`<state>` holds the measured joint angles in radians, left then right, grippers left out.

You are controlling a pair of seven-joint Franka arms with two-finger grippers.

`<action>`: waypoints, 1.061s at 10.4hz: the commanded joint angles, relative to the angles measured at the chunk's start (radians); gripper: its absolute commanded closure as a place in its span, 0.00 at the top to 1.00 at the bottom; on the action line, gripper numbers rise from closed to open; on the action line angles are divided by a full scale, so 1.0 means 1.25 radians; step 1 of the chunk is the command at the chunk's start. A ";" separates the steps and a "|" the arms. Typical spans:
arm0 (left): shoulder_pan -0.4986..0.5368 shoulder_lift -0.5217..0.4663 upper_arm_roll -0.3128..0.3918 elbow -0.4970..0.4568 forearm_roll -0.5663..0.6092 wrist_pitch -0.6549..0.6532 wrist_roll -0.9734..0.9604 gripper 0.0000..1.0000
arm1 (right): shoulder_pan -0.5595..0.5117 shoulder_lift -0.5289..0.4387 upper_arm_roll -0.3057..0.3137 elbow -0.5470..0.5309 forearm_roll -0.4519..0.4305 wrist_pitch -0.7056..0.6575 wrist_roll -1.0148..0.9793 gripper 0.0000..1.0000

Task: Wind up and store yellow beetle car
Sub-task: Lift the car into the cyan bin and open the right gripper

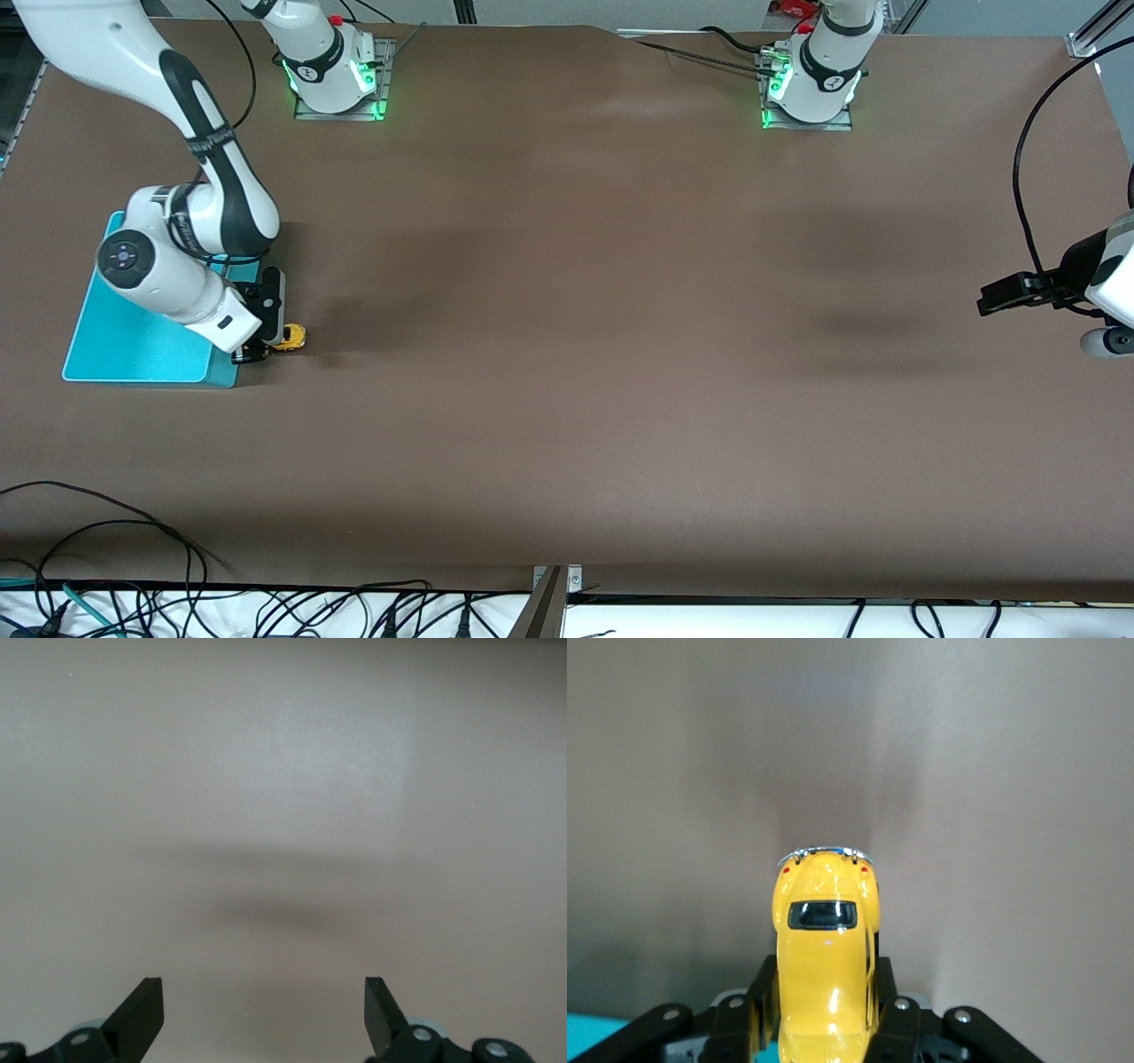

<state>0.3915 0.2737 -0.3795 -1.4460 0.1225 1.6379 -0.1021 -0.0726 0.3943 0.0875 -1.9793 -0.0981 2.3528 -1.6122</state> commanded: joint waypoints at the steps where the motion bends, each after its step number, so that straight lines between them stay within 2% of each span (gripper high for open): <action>1: 0.006 -0.007 -0.001 -0.005 -0.006 -0.006 0.020 1.00 | -0.008 -0.011 0.010 0.133 0.006 -0.201 0.046 0.18; 2: 0.006 -0.007 -0.001 -0.005 -0.006 -0.006 0.020 1.00 | -0.009 -0.011 -0.005 0.195 0.012 -0.292 0.064 0.18; 3: 0.006 -0.007 -0.001 -0.005 -0.006 -0.006 0.020 1.00 | -0.009 -0.012 -0.050 0.236 0.028 -0.359 0.069 0.18; 6: 0.006 -0.007 -0.001 -0.004 -0.006 -0.005 0.020 1.00 | -0.015 -0.003 -0.198 0.221 0.087 -0.378 0.067 0.18; 7: 0.006 -0.007 -0.001 -0.004 -0.006 -0.005 0.020 1.00 | -0.036 0.002 -0.219 0.203 0.099 -0.363 0.066 0.18; 10: 0.006 -0.007 -0.001 -0.004 -0.006 -0.006 0.020 1.00 | -0.090 0.075 -0.220 0.150 0.098 -0.277 0.053 0.20; 11: 0.006 -0.007 0.000 -0.004 -0.006 -0.006 0.020 1.00 | -0.093 0.076 -0.220 0.116 0.098 -0.247 0.049 0.20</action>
<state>0.3928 0.2738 -0.3787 -1.4466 0.1225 1.6376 -0.1021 -0.1726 0.4800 -0.1936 -1.7841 0.0064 1.9955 -1.5370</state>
